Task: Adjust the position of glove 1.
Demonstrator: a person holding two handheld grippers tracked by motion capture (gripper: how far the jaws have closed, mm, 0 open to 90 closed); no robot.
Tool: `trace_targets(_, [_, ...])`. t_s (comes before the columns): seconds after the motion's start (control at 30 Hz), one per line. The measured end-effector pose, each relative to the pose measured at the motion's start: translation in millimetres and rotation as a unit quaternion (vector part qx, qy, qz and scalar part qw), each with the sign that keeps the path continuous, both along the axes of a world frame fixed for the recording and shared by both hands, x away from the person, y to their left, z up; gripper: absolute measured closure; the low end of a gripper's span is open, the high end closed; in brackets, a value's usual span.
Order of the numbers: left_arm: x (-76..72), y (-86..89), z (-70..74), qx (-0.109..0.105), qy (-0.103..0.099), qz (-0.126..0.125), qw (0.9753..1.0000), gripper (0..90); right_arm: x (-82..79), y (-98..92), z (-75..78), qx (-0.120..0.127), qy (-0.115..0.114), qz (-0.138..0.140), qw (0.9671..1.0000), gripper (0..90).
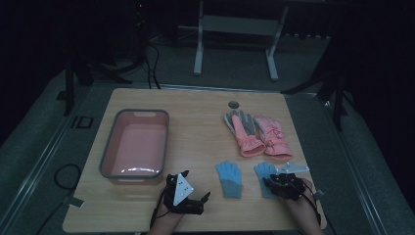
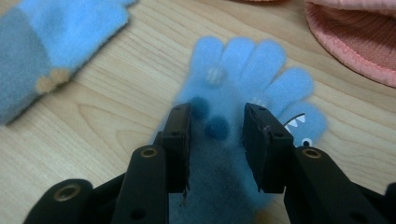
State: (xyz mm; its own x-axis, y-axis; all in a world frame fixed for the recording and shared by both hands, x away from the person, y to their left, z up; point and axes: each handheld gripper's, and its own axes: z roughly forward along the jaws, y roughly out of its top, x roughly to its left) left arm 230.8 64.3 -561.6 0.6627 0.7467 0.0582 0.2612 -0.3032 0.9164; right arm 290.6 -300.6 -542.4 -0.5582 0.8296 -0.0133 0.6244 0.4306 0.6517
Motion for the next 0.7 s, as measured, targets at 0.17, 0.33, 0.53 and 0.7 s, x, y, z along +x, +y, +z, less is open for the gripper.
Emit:
trace_targets(0.17, [0.0,-0.4,0.0,0.001,0.0,-0.003,1.0,1.2,-2.8,-1.6,-2.9,0.006,-0.009,0.001,0.9999,65.5])
trace_targets(0.33, [0.0,-0.5,-0.1,0.002,0.0,-0.004,1.0,1.2,-5.8,1.9,-3.7,0.002,-0.016,-0.003,0.9999,76.0])
trace_targets(0.53, [0.1,-0.6,0.0,0.003,0.001,-0.004,1.0,1.1,-8.0,5.2,-3.4,0.002,-0.015,-0.021,0.9997,84.2])
trace_targets(0.7, [0.2,-0.4,0.0,0.002,0.0,-0.004,1.0,1.1,-11.3,8.2,2.6,0.002,-0.018,-0.042,0.999,85.9])
